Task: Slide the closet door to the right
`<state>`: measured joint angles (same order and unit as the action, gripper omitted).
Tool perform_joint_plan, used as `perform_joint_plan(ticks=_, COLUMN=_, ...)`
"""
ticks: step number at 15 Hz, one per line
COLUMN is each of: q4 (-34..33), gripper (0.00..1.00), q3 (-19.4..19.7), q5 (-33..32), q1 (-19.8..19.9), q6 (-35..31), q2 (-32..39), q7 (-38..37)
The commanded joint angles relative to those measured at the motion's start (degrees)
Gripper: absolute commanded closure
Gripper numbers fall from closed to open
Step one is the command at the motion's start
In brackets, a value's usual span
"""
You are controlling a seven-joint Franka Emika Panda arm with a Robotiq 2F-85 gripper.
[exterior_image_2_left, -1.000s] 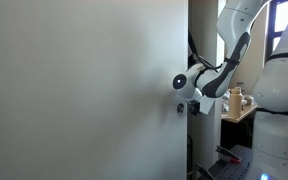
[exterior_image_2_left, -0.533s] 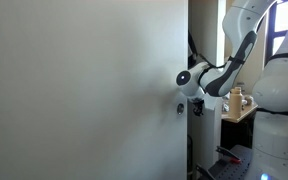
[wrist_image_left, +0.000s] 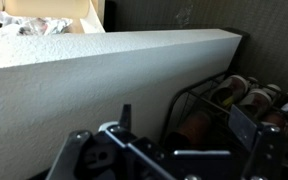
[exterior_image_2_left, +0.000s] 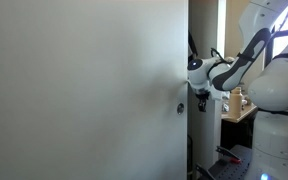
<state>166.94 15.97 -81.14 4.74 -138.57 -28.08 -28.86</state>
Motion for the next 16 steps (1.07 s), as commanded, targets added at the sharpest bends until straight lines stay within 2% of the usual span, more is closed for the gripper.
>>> perform_joint_plan(ticks=1, q4=-1.0, gripper=0.0, q3=4.2, q5=5.4, q1=4.0, q6=-6.3, q2=-5.5, q7=15.3)
perform_joint_plan(ticks=2, q4=-2.5, gripper=0.0, q3=5.3, q5=7.7, q1=4.6, q6=-7.5, q2=-5.8, q7=19.5)
perform_joint_plan(ticks=3, q4=-4.0, gripper=0.0, q3=9.7, q5=9.1, q1=1.4, q6=-6.7, q2=-6.6, q7=23.5)
perform_joint_plan(ticks=7, q4=-7.2, gripper=0.0, q3=17.6, q5=15.5, q1=-3.1, q6=-3.5, q2=-10.8, q7=37.9)
perform_joint_plan(ticks=10, q4=-8.1, gripper=0.0, q3=22.3, q5=18.7, q1=-6.5, q6=1.2, q2=-16.0, q7=46.9)
perform_joint_plan(ticks=12, q4=-6.9, gripper=0.0, q3=22.3, q5=17.7, q1=-5.3, q6=3.6, q2=-20.7, q7=48.3)
perform_joint_plan(ticks=13, q4=-7.7, gripper=0.0, q3=22.1, q5=16.1, q1=-4.8, q6=3.3, q2=-21.1, q7=43.9)
perform_joint_plan(ticks=14, q4=-7.9, gripper=0.0, q3=19.3, q5=20.0, q1=-1.6, q6=-1.0, q2=-15.3, q7=47.0)
perform_joint_plan(ticks=16, q4=-7.9, gripper=0.0, q3=19.7, q5=19.7, q1=-1.6, q6=-0.2, q2=-18.0, q7=46.8)
